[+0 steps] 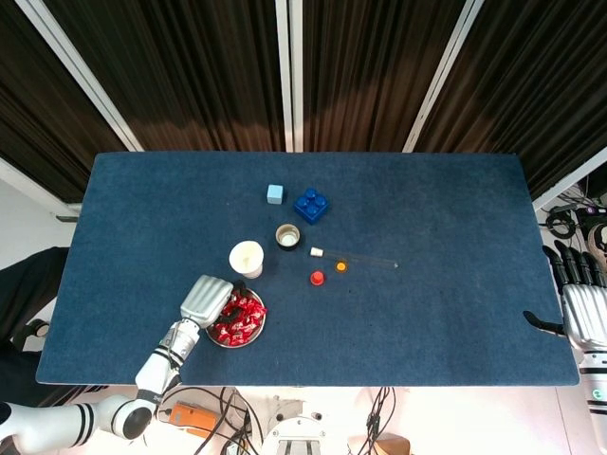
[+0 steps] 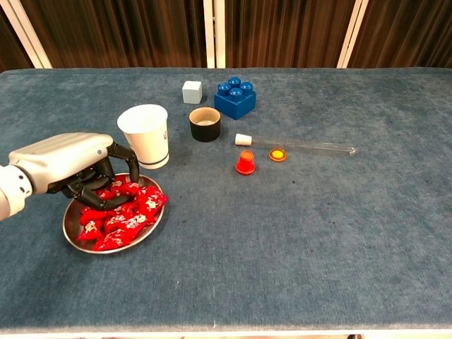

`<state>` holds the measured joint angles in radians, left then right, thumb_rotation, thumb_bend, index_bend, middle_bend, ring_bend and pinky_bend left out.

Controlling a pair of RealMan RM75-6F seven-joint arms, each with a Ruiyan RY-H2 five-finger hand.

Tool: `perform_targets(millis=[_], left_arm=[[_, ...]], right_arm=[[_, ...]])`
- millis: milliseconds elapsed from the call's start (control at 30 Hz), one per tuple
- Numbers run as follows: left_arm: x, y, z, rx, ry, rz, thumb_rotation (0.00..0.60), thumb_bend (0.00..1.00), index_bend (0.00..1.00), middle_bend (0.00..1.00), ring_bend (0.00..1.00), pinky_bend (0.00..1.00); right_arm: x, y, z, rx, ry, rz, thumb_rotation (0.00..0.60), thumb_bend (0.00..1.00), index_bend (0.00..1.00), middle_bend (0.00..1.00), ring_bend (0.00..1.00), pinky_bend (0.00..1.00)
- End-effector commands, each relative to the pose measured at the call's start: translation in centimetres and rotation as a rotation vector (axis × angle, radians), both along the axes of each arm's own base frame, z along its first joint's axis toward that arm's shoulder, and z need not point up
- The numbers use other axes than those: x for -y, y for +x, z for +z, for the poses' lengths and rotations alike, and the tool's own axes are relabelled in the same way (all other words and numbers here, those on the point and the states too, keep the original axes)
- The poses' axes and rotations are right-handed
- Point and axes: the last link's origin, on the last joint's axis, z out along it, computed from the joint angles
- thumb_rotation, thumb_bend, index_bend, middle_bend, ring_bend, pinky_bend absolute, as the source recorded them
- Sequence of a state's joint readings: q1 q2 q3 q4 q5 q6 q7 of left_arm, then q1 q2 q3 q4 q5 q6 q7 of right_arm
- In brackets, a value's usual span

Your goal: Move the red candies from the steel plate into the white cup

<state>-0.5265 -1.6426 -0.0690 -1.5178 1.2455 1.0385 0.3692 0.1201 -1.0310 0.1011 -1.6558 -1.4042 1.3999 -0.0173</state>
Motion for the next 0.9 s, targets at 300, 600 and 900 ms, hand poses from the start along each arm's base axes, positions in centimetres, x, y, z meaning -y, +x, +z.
perform_targets(millis=[300,600,900], left_arm=[[-0.1,-0.3,0.0,0.024,0.003,0.009,0.6,0.35,0.55,0.93,0.94,0.83],[-0.3,0.7,4.8,0.172,0.137,-0.008,0.6,0.35,0.56,0.93,0.94,0.83],[-4.3,4.1,7.9,0.239,0.208,-0.052,0.6,0.35,0.56,0.93,0.94,0.83]], right_arm=[[-0.1,0.0,0.0,0.002,0.0,-0.003,0.6,0.26,0.0,0.03,0.0,0.02],[-0.4,0.2,0.1,0.001,-0.005,0.007,0.6,0.26,0.0,0.03,0.0,0.03],[-0.8,0.0,0.3,0.01,-0.014,0.008,0.6,0.26,0.0,0.03,0.0,0.03]])
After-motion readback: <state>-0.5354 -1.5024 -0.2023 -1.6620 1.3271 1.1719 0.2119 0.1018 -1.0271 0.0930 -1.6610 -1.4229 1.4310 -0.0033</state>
